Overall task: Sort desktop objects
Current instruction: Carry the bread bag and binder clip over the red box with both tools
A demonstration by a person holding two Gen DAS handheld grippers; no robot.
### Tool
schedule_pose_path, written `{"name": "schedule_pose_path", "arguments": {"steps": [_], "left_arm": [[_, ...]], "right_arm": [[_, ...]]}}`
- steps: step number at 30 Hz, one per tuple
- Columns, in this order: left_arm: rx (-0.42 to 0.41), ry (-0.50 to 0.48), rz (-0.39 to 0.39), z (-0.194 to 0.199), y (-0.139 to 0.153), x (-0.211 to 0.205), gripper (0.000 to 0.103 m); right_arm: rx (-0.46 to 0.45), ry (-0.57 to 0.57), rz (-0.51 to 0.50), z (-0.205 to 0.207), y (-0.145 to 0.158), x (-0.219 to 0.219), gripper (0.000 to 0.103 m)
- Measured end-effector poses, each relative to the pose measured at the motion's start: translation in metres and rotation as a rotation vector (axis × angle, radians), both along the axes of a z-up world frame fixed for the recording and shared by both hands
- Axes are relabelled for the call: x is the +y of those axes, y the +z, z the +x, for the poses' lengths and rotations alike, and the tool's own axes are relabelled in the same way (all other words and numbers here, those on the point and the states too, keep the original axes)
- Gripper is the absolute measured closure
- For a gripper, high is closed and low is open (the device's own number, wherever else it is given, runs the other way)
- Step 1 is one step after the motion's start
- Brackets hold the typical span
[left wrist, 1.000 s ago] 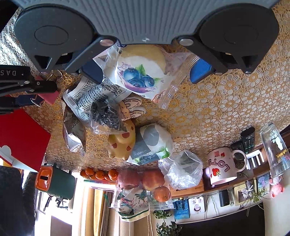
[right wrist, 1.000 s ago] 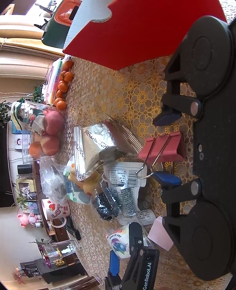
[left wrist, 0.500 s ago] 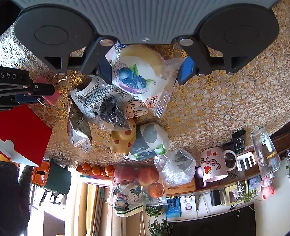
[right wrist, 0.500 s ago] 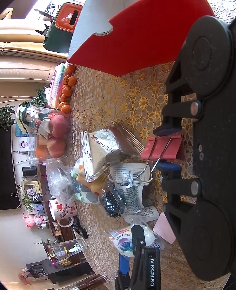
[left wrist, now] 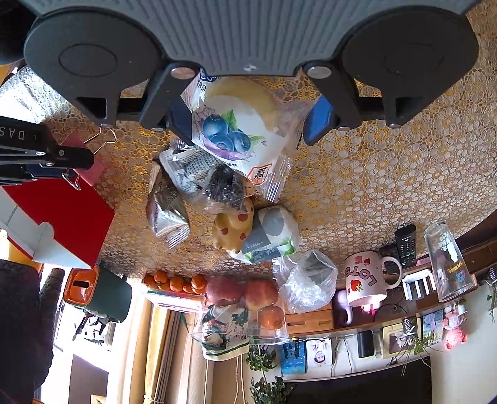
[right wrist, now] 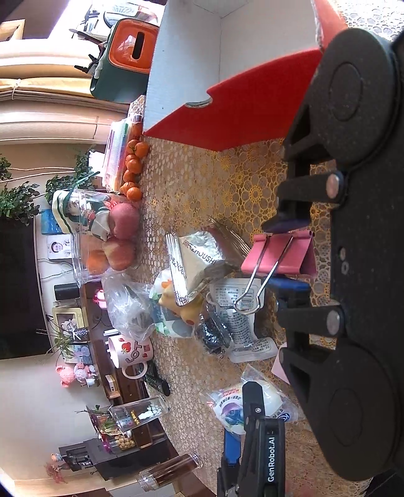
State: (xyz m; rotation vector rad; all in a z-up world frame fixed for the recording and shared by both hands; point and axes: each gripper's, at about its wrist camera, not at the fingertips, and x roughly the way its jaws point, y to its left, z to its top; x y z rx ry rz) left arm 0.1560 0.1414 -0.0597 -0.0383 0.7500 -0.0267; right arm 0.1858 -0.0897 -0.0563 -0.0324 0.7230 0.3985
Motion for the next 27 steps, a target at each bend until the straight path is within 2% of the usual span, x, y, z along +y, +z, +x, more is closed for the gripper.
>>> {"name": "schedule_pose_path", "arguments": {"steps": [5,12,27], "left_arm": [[-0.012,-0.029,-0.02,-0.008,0.021,-0.017,0.029],[-0.037,-0.074,-0.032,-0.016,0.047,-0.049,0.029],[-0.077,-0.191,-0.001,-0.017,0.081,-0.131,0.029]], "right_arm": [[0.003,-0.004,0.029,-0.009,0.018,-0.016,0.074],[-0.039,0.003,0.054,-0.023,0.047,-0.04,0.074],[-0.061,-0.045,0.097,-0.031,0.083,-0.108,0.074]]}}
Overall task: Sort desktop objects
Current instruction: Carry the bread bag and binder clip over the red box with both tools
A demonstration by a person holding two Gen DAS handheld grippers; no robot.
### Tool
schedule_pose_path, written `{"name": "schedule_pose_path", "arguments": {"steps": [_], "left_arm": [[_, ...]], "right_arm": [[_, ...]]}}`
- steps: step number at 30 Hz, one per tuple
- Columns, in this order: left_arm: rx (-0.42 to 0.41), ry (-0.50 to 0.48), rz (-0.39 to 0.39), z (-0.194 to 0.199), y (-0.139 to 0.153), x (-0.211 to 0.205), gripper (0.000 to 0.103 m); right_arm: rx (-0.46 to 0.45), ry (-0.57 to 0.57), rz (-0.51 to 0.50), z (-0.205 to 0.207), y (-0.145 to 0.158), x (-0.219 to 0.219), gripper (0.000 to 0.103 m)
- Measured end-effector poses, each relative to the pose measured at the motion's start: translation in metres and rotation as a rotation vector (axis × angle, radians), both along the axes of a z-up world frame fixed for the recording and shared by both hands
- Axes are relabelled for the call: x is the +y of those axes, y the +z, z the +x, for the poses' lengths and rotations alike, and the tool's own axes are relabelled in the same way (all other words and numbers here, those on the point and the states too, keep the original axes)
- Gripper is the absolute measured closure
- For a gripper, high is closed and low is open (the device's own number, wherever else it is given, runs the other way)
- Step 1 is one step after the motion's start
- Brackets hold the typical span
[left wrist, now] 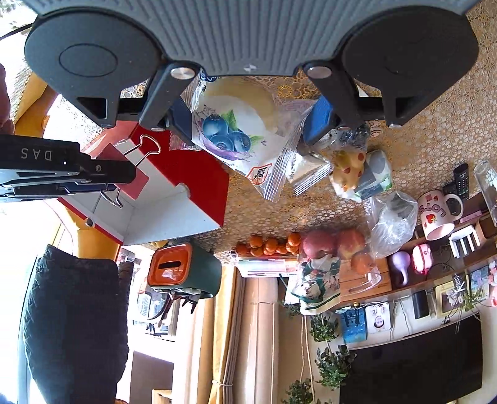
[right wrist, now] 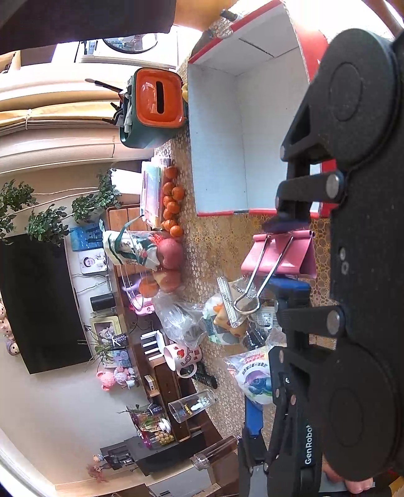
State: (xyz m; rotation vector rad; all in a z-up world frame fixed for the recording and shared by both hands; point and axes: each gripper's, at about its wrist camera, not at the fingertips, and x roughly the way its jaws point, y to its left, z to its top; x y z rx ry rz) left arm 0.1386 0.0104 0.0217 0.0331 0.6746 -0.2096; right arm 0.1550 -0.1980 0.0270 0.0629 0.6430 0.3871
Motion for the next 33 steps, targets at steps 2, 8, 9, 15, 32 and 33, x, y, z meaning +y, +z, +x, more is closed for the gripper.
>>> {"name": "schedule_pose_path", "arguments": {"steps": [2,8,9,15,32,33], "left_arm": [[-0.006,-0.017,0.008,0.002,0.002,-0.013,0.029],[-0.019,-0.066,0.026,0.01,0.006,-0.05,0.029],[-0.02,-0.074,0.03,0.014,0.006,-0.056,0.029],[-0.036,-0.131,0.061,0.03,0.009,-0.093,0.029],[0.004,-0.21,0.135,0.087,-0.018,-0.176,0.029],[0.015,-0.212,0.136,0.091,-0.02,-0.178,0.029]], "right_arm": [[-0.002,-0.011,-0.006,0.0,0.002,-0.009,0.074],[-0.013,-0.031,-0.027,0.004,0.006,-0.037,0.074],[-0.01,-0.035,-0.027,0.006,0.006,-0.042,0.074],[-0.005,-0.073,-0.031,0.017,0.005,-0.07,0.074],[0.048,-0.165,-0.099,0.07,-0.016,-0.135,0.074],[0.059,-0.167,-0.1,0.073,-0.019,-0.136,0.074]]}}
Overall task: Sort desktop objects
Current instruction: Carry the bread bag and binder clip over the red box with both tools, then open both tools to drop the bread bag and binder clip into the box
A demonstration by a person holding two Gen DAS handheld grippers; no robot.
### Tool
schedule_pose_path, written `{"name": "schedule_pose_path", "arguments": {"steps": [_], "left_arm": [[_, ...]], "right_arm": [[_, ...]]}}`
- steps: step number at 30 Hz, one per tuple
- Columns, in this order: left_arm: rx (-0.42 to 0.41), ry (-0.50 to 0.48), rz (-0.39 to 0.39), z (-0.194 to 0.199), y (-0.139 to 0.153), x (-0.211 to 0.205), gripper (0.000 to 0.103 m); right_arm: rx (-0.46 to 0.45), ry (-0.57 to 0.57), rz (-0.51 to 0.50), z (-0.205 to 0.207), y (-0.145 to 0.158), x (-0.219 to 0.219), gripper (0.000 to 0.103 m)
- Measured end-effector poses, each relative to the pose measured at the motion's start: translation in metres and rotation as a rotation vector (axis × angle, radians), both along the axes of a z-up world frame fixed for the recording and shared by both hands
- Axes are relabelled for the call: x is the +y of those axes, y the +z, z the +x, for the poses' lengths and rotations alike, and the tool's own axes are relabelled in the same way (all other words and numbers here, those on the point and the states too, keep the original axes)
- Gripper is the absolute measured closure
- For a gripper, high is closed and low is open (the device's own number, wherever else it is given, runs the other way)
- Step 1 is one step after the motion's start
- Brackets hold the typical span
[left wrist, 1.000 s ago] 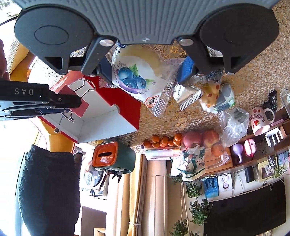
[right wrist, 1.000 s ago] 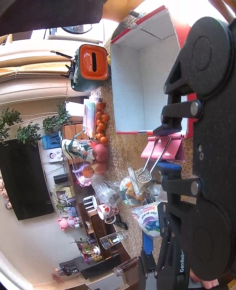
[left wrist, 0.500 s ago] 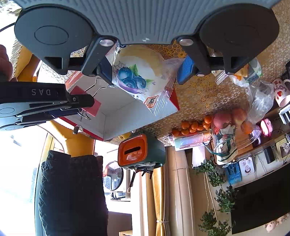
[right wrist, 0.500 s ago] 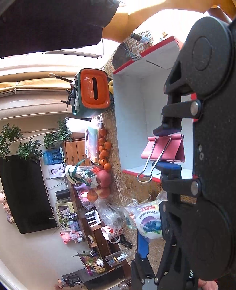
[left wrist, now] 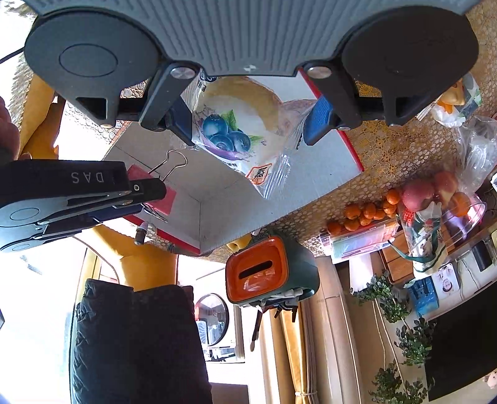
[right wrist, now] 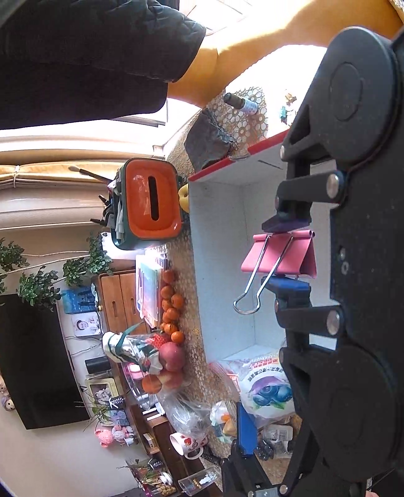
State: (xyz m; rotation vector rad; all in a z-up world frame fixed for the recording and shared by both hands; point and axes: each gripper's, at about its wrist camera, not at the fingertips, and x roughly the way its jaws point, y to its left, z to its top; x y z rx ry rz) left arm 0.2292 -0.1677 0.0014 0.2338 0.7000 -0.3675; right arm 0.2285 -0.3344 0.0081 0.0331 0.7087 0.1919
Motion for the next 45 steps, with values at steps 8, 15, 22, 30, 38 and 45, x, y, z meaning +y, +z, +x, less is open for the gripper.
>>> {"name": "schedule_pose_path", "arguments": {"steps": [8,15,22,30,38,45], "left_arm": [[0.027,-0.027,0.077,0.026,-0.02,-0.024,0.028],[0.097,-0.039,0.13,0.052,-0.04,-0.038,0.028],[0.177,-0.069,0.191,0.071,-0.055,-0.043,0.028],[0.277,-0.071,0.199,0.085,-0.07,-0.041,0.028],[0.371,-0.066,0.178,0.095,-0.077,-0.037,0.028],[0.415,-0.075,0.17,0.096,-0.078,-0.036,0.027]], "right_arm": [[0.074,-0.007,-0.018,0.025,-0.025,-0.004,0.074],[0.148,-0.02,-0.044,0.056,-0.045,-0.009,0.074],[0.21,-0.007,-0.104,0.071,-0.068,-0.004,0.074],[0.253,0.002,-0.122,0.074,-0.075,0.0,0.074],[0.289,-0.01,-0.133,0.078,-0.076,0.001,0.076],[0.292,-0.022,-0.136,0.077,-0.076,0.002,0.071]]}}
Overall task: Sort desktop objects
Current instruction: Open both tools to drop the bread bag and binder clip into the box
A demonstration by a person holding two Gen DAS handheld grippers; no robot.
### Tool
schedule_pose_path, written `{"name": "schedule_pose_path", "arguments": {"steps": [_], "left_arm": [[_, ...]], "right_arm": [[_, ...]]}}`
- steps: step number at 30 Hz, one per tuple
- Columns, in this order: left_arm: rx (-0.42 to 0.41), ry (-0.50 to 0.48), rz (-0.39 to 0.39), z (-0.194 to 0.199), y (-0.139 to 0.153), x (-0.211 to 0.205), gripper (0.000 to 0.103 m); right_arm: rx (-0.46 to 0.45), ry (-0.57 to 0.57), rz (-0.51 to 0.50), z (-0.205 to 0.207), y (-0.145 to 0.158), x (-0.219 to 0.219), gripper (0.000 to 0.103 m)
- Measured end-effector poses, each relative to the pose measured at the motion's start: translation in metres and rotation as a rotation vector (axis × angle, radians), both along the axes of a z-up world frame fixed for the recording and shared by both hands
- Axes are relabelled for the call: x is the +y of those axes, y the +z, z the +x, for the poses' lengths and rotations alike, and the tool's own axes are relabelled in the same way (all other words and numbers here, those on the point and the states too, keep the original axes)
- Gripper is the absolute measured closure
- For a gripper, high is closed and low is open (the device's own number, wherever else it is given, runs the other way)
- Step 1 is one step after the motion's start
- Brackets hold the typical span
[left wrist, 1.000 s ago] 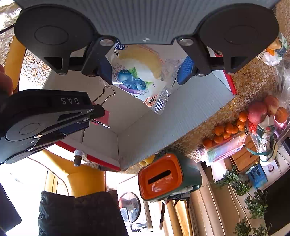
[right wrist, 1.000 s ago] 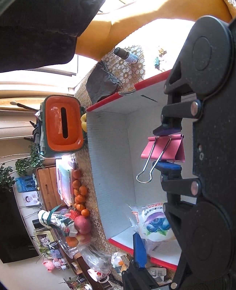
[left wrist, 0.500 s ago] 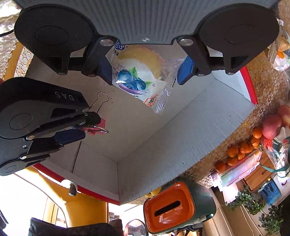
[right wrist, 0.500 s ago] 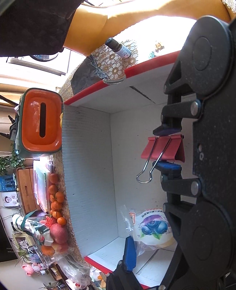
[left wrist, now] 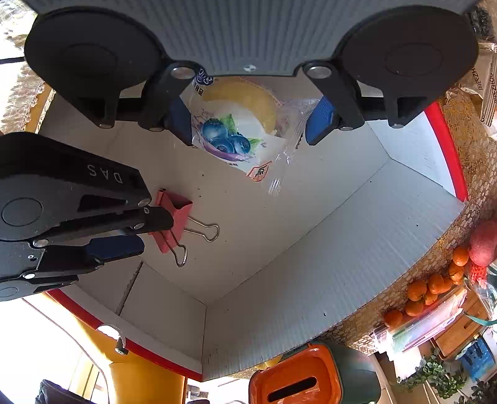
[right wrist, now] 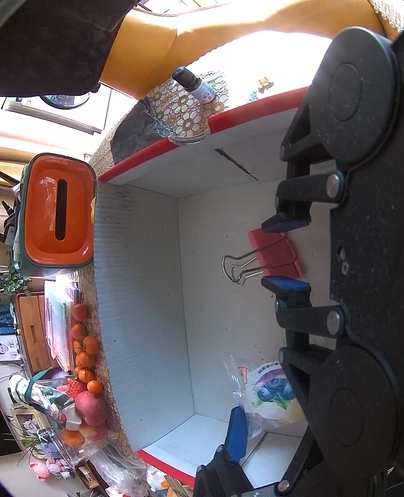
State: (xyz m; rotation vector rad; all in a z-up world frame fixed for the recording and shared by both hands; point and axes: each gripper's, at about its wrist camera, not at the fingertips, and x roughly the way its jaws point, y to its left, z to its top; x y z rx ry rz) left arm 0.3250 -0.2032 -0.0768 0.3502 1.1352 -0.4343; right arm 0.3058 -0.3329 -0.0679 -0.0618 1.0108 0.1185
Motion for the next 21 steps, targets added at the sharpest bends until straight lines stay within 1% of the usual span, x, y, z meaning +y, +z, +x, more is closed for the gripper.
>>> {"name": "schedule_pose_path", "arguments": {"steps": [3,5,7,9,12,17,19,20,21], "left_arm": [[0.001,0.019,-0.022,0.0,0.002,0.003,0.023],[-0.004,0.011,-0.036,-0.003,0.004,0.003,0.022],[-0.022,0.012,-0.044,-0.006,0.008,0.003,0.022],[-0.034,0.022,-0.067,-0.007,0.012,0.005,0.018],[-0.043,0.036,-0.104,-0.012,0.02,0.008,0.017],[-0.061,0.044,-0.144,-0.02,0.03,0.015,0.017],[-0.062,0.049,-0.167,-0.025,0.033,0.019,0.017],[-0.067,0.053,-0.175,-0.027,0.035,0.022,0.017],[-0.074,0.057,-0.182,-0.029,0.037,0.024,0.017]], "right_arm": [[0.004,-0.008,0.002,-0.001,0.0,-0.001,0.068],[0.006,-0.012,0.007,-0.001,0.001,-0.001,0.066],[0.004,-0.021,0.011,-0.002,0.001,-0.002,0.057],[-0.001,-0.024,0.018,-0.004,0.002,-0.002,0.053],[-0.005,-0.026,0.024,-0.006,0.004,0.0,0.051],[-0.02,-0.027,0.026,-0.012,0.012,0.003,0.047],[-0.028,-0.029,0.028,-0.014,0.017,0.004,0.043],[-0.034,-0.033,0.027,-0.016,0.018,0.005,0.038],[-0.041,-0.036,0.028,-0.017,0.021,0.005,0.036]]}}
